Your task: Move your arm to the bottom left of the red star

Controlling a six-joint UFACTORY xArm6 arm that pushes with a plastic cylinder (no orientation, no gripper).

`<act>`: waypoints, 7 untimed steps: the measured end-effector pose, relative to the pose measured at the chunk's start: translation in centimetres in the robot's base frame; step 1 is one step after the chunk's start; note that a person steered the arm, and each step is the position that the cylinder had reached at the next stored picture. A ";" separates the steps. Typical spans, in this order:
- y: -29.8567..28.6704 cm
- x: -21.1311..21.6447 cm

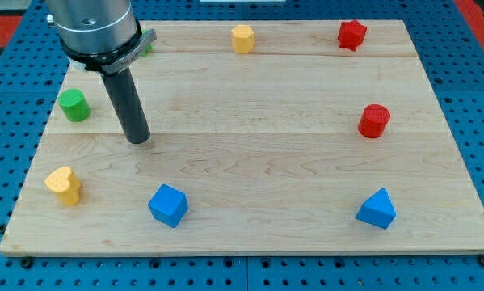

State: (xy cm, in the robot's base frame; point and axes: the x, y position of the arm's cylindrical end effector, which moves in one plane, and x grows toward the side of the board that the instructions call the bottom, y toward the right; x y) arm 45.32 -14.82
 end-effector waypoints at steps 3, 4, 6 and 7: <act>1.7 -1.4; 6.7 -5.0; 9.2 -7.3; 9.2 -7.3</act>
State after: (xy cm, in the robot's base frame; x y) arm 38.01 -5.60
